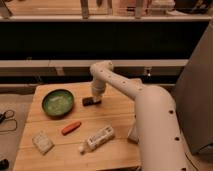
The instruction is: Push the eraser across the table
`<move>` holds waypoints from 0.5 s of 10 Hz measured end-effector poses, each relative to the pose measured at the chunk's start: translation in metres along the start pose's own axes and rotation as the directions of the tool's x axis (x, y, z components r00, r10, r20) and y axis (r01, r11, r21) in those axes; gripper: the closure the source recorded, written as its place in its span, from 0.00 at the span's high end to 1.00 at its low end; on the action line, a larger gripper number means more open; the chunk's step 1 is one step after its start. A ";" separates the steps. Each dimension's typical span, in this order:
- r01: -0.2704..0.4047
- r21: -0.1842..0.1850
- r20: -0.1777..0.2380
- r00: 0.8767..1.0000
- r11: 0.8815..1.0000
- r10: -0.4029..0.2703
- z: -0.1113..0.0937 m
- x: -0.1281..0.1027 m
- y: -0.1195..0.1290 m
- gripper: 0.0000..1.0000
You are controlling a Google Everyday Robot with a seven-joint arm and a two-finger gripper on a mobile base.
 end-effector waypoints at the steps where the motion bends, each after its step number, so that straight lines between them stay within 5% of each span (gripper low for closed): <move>1: 0.000 0.001 0.000 1.000 1.000 0.000 -0.001 0.000 0.000 0.00; 5: 0.018 -0.006 -0.001 1.000 1.000 -0.018 0.004 -0.008 0.001 0.00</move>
